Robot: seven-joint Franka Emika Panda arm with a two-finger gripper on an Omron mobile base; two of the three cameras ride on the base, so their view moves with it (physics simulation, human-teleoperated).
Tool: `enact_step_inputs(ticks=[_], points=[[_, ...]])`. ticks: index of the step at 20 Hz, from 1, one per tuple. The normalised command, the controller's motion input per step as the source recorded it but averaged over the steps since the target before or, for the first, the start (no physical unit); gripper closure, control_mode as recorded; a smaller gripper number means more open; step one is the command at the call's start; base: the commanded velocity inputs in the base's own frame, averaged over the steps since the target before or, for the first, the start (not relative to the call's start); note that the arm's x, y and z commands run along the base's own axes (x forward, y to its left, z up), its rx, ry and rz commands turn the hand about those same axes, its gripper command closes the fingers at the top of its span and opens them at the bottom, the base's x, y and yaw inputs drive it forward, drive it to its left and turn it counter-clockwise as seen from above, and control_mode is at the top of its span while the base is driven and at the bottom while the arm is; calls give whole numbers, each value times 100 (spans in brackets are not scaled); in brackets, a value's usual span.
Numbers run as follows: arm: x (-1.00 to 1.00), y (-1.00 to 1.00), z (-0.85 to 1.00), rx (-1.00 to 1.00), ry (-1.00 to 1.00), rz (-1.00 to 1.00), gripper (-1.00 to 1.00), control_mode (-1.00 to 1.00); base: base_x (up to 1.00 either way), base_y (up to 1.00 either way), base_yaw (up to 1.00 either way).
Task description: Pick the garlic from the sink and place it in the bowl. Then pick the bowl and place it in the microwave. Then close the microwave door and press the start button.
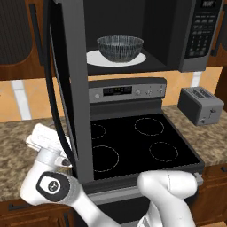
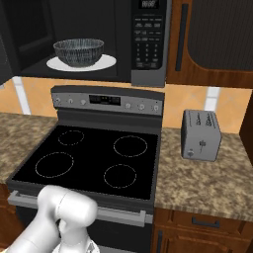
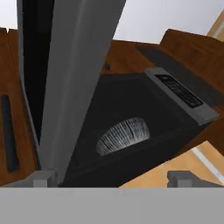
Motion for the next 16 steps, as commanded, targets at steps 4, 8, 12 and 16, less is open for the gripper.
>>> enact_step_inputs(ticks=[4, 8, 12, 16], points=[[-57, 1, 38, 1, -27, -13, -100, -100, 0, 0, 0], [-52, -2, 30, 5, -27, -16, -100, -100, 0, 0, 0], [-46, -13, 26, 8, -28, -16, -100, -100, 0, 0, 0], [-32, -34, 29, 10, -24, -18, -100, -100, 0, 0, 0]])
